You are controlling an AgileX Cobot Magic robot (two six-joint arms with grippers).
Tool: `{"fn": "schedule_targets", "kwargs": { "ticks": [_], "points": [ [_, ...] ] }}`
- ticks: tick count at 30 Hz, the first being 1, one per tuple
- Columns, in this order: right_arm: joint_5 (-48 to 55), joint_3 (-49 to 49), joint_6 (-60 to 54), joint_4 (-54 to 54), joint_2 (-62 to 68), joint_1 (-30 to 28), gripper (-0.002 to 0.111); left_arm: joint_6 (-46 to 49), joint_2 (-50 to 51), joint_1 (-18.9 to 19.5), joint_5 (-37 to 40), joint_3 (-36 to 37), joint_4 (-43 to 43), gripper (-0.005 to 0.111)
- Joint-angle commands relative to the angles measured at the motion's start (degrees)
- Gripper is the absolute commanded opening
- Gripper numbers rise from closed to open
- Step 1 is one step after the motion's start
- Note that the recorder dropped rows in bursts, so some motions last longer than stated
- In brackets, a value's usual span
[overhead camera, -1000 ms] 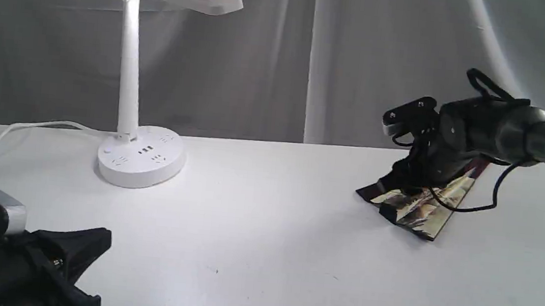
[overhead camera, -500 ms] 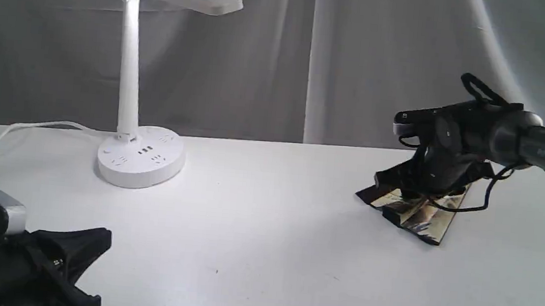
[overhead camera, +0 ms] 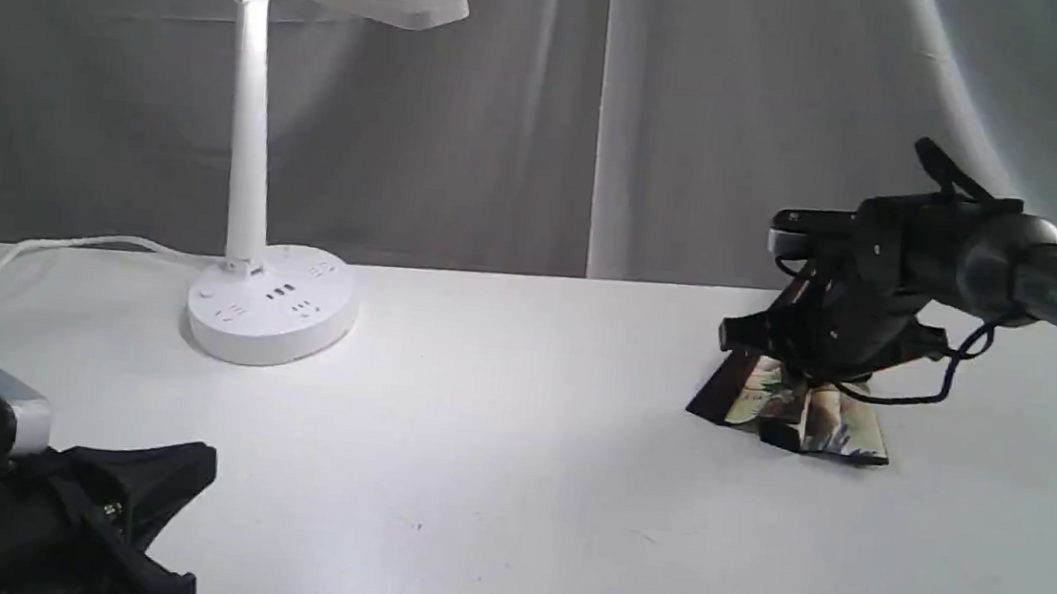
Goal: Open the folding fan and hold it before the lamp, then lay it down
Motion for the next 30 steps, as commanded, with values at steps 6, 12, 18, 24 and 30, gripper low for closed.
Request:
{"fn": "schedule_targets", "kwargs": {
  "ticks": [6,12,18,24,30],
  "points": [
    [12.0,1.6,-25.2,4.4,3.1,0.2,0.000,-0.6,-0.1,-0.2,-0.7,-0.3,0.1,0.000],
    [19.6,1.6,-51.9,10.0,3.1,0.2,0.000,-0.6,-0.1,-0.2,-0.7,-0.3,0.1,0.000],
    [26.7,1.6,-62.9,9.0,3.1,2.1,0.000,-0.6,-0.1,-0.2,-0.8,-0.3,0.1,0.000],
    [30.6,1.6,-65.2,-1.3,3.1,7.4,0.003,-0.6,-0.1,-0.2,-0.8,-0.3,0.1,0.000],
    [30.6,1.6,-65.4,-14.7,3.1,14.7,0.027,-0.6,-0.1,-0.2,-0.8,-0.3,0.1,0.000]
  ]
}}
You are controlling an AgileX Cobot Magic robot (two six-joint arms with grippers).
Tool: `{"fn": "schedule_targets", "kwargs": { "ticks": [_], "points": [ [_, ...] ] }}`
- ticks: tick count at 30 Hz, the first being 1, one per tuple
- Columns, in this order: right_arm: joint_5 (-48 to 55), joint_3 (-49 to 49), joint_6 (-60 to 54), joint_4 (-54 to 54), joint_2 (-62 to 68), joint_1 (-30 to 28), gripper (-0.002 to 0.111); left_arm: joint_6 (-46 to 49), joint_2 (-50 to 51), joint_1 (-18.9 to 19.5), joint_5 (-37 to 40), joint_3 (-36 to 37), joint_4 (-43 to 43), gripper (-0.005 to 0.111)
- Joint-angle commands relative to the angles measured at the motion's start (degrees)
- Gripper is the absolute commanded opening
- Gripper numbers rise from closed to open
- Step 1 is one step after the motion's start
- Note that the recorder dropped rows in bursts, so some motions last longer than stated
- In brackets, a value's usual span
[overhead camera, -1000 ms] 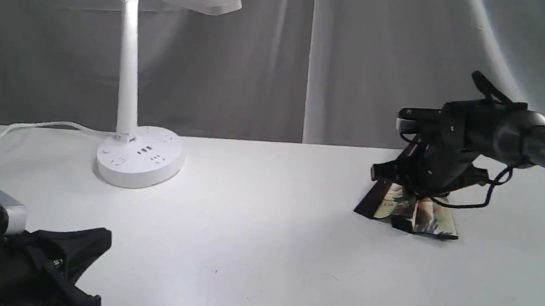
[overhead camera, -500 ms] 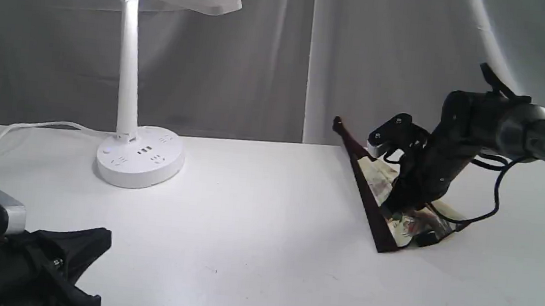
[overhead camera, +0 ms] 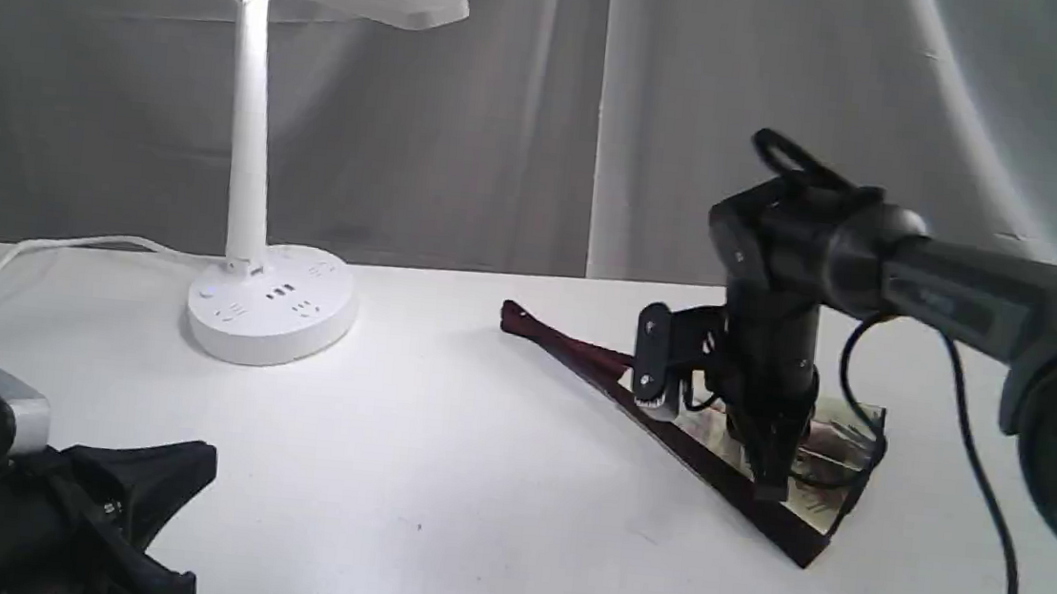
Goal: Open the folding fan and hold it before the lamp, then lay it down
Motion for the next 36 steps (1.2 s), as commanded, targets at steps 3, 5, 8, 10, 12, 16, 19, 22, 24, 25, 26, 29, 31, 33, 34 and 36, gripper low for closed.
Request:
{"fn": "schedule_targets", "kwargs": {
  "ticks": [3,5,8,10,12,16,19,22,24,25,26,29,31,33,34,36],
  "points": [
    [7.9,2.4,-1.5,-8.4,3.8,7.5,0.032,-0.6,-0.1,-0.2,-0.5,-0.3,0.1,0.000],
    [6.9,2.4,-1.8,-9.6,3.8,9.7,0.032,-0.6,-0.1,-0.2,-0.5,-0.3,0.1,0.000],
    [6.0,2.4,-2.2,-7.8,3.4,11.9,0.032,-0.4,-0.1,-0.2,-0.5,-0.3,0.1,0.000],
    [6.3,2.4,-2.2,-5.6,2.6,12.5,0.032,-0.4,-0.1,-0.2,-0.5,-0.3,0.1,0.000],
    [6.4,2.4,-2.2,-1.6,1.3,12.9,0.032,-0.4,-0.1,-0.2,-0.5,-0.3,0.1,0.000],
    [6.3,2.4,-1.4,1.6,-1.6,12.7,0.032,-0.4,-0.1,-0.2,-0.5,-0.3,0.1,0.000],
    [6.3,2.4,0.4,1.9,-4.0,12.4,0.032,-0.4,-0.1,-0.2,-0.5,-0.3,0.1,0.000],
    [5.7,2.4,5.3,2.6,-6.0,11.3,0.032,-0.4,-0.1,-0.2,-0.5,-0.3,0.1,0.000],
    [5.6,2.4,9.1,2.9,-7.2,10.0,0.032,-0.4,-0.1,-0.2,-0.5,-0.3,0.1,0.000],
    [5.6,2.4,10.5,3.3,-7.3,9.7,0.032,-0.4,-0.1,-0.2,-0.5,-0.3,0.1,0.000],
    [5.6,2.4,13.1,3.7,-7.7,8.9,0.032,-0.4,-0.1,-0.2,-0.5,-0.3,0.1,0.000],
    [3.5,2.4,24.2,4.9,-7.8,6.6,0.032,-0.6,-0.1,-0.2,-0.5,-0.3,0.1,0.000],
    [1.9,2.4,34.9,5.0,-7.8,4.7,0.032,-0.6,-0.1,-0.2,-0.5,-0.3,0.1,0.000],
    [1.6,2.4,48.2,5.9,-7.8,3.0,0.032,-0.6,-0.1,-0.2,-0.5,-0.3,0.1,0.000],
    [2.6,2.4,51.6,7.1,-7.8,2.2,0.032,-0.6,-0.1,-0.2,-0.5,-0.3,0.1,0.000],
    [4.5,2.4,58.3,9.8,-7.8,1.2,0.032,-0.6,-0.1,-0.2,-0.5,-0.3,0.1,0.000]
  ]
}}
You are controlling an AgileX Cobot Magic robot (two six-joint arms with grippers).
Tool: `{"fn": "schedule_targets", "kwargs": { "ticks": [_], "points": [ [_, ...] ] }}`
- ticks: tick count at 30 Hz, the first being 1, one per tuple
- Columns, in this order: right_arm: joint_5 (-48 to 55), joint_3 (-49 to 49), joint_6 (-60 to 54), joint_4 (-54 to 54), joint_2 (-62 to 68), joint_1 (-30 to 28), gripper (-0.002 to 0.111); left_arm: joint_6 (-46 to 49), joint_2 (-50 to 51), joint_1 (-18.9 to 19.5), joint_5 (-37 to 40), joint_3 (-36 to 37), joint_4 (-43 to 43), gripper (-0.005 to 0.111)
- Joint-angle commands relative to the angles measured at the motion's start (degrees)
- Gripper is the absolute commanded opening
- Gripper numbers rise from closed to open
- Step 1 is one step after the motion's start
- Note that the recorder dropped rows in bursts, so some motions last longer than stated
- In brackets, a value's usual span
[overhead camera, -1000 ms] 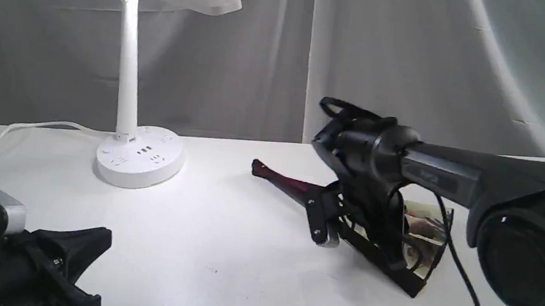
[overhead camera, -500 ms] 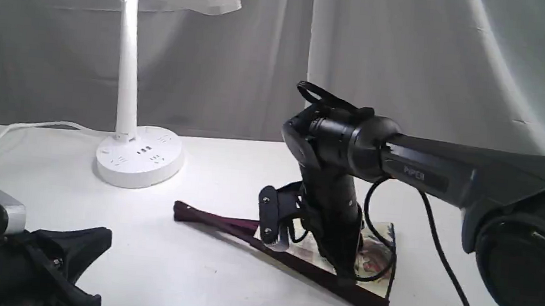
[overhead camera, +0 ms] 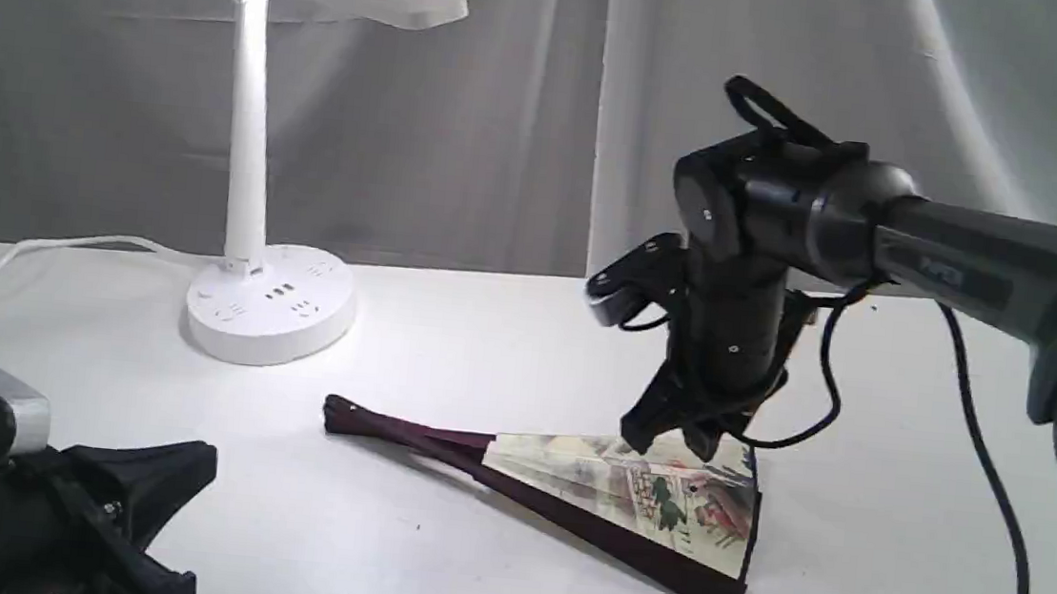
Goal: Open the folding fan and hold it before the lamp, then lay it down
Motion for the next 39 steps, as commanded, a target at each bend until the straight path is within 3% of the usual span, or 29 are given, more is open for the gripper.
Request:
{"fn": "schedule_targets", "kwargs": {
  "ticks": [1,3,11,25,31,35,39],
  "points": [
    [2.0,0.3,13.3,4.9,-0.7,-1.8,0.032,-0.6,-0.1,-0.2,-0.5,-0.3,0.1,0.000],
    [1.7,0.3,18.0,10.2,-0.7,-2.5,0.032,-0.6,-0.1,-0.2,-0.5,-0.3,0.1,0.000],
    [-5.1,0.3,16.4,24.5,-0.7,-2.3,0.032,-1.4,-0.1,-0.2,-0.4,-0.3,0.1,0.000],
    [-9.6,0.7,15.3,18.5,6.8,-2.3,0.032,-1.6,-0.1,-0.2,-0.4,-0.3,-0.3,0.000],
    [-9.7,0.6,3.5,16.2,8.4,-2.3,0.025,-1.6,-0.1,-0.2,-0.4,-0.3,-0.3,0.000],
    [-8.5,0.6,-6.4,16.0,9.0,-2.3,0.014,-1.6,-0.1,-0.2,-0.4,-0.3,-0.3,0.000],
    [-6.4,0.6,-23.4,16.0,9.0,-2.3,0.003,-1.6,-0.1,-0.2,-0.4,-0.3,-0.3,0.000]
  ]
}}
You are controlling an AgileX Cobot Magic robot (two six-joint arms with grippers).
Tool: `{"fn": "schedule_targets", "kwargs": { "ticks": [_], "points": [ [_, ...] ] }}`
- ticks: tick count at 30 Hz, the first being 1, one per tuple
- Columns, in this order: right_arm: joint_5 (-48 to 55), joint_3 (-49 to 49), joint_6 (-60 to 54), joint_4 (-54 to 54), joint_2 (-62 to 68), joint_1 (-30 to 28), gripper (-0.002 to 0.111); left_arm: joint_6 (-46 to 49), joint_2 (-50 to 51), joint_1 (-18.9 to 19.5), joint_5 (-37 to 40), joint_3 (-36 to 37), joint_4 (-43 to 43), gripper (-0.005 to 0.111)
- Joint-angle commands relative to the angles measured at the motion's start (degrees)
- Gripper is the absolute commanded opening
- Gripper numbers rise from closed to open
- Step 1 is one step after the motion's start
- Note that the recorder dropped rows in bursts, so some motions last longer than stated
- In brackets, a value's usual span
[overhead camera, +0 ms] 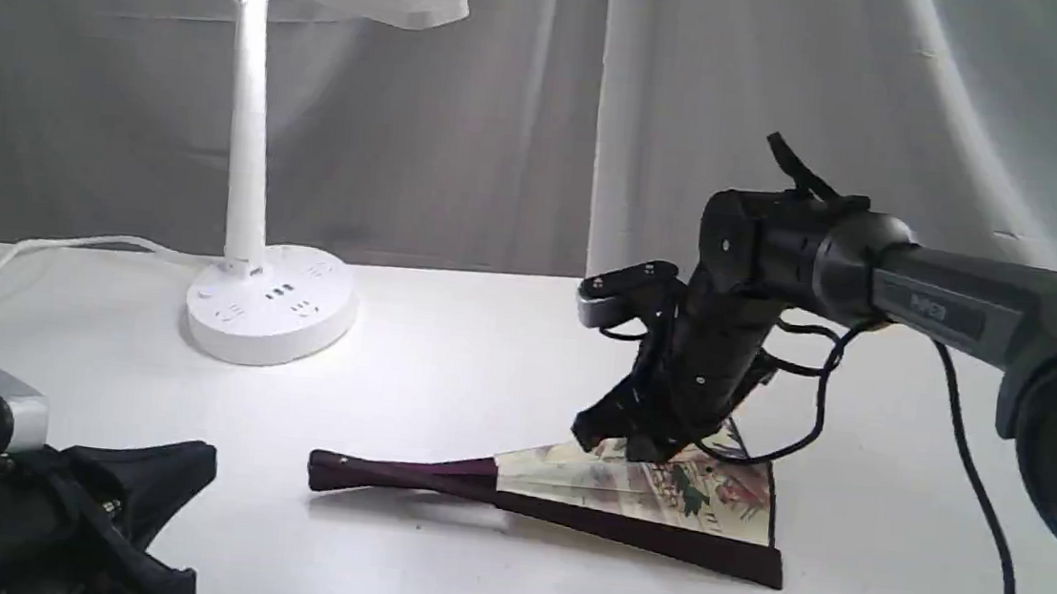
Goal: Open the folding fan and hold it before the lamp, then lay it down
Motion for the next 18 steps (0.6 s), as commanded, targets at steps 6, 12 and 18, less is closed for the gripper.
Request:
{"fn": "schedule_targets", "kwargs": {
  "ticks": [6,12,18],
  "points": [
    [8.3,1.3,-31.3,-1.5,2.9,1.0,0.003,-0.5,-0.1,-0.2,-0.5,-0.4,-0.4,0.000],
    [8.3,1.3,-37.4,-6.5,2.9,6.5,0.007,-0.6,-0.1,-0.2,-0.3,-0.7,-0.6,0.000],
    [8.6,1.3,-40.6,-11.3,2.9,13.9,0.007,-0.6,-0.1,-0.2,-0.3,-0.7,-0.6,0.000]
  ]
}}
